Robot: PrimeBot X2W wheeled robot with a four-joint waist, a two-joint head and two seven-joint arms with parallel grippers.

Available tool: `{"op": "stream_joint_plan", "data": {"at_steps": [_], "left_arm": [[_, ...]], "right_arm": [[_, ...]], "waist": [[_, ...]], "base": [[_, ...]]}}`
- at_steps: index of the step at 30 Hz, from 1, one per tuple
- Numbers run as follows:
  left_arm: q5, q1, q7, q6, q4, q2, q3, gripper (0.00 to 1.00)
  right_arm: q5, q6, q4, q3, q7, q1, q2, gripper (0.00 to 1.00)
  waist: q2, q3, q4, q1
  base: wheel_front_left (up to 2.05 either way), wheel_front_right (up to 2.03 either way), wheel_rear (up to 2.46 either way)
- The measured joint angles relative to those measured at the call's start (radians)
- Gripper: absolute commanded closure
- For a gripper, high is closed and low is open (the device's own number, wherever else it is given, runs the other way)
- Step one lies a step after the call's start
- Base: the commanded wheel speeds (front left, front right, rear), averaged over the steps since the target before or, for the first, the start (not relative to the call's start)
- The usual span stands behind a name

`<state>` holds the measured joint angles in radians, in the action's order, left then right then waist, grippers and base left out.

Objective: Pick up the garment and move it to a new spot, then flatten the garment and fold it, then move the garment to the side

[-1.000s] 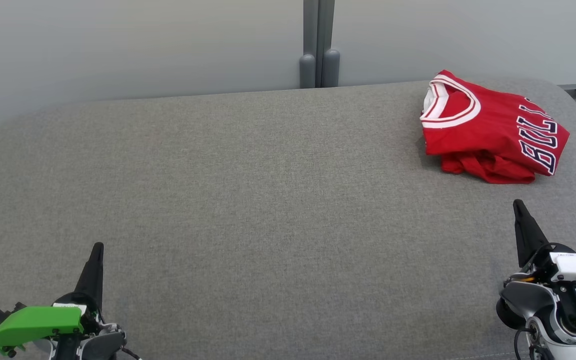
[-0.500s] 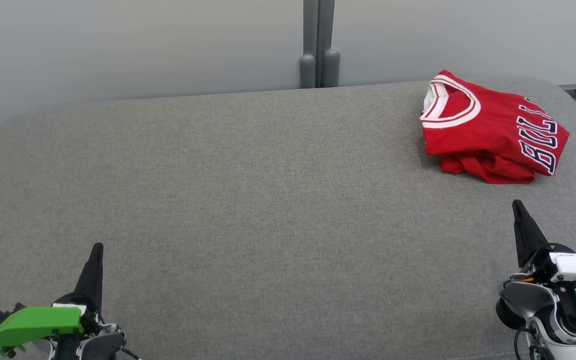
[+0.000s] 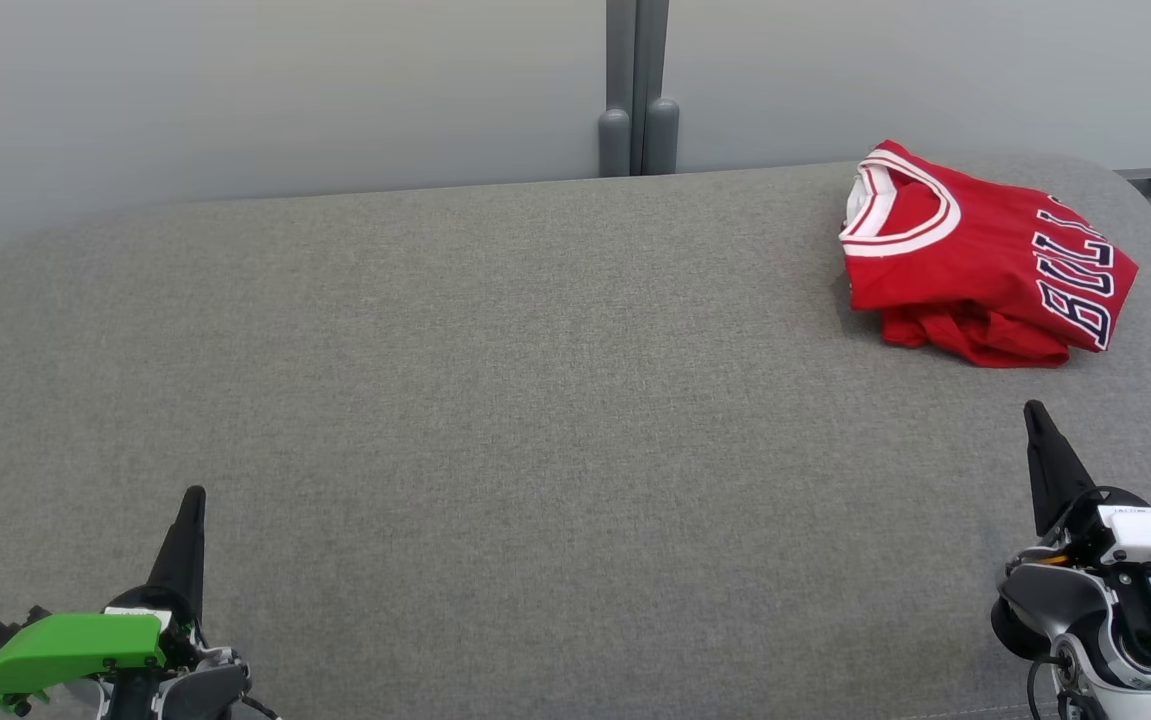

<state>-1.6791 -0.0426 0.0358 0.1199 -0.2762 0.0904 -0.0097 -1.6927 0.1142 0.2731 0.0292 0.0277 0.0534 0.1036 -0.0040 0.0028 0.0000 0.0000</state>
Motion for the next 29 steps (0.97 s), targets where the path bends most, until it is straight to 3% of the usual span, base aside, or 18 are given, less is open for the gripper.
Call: {"op": "stream_joint_plan", "data": {"at_steps": [29], "left_arm": [[0.000, -0.001, 0.005, 0.000, -0.002, 0.000, 0.003, 1.00]], "right_arm": [[0.000, 0.000, 0.004, 0.002, 0.001, 0.000, -0.001, 1.00]], "waist": [[0.0000, 0.000, 0.000, 0.0000]], "base": [[0.00, 0.00, 0.00]]}}
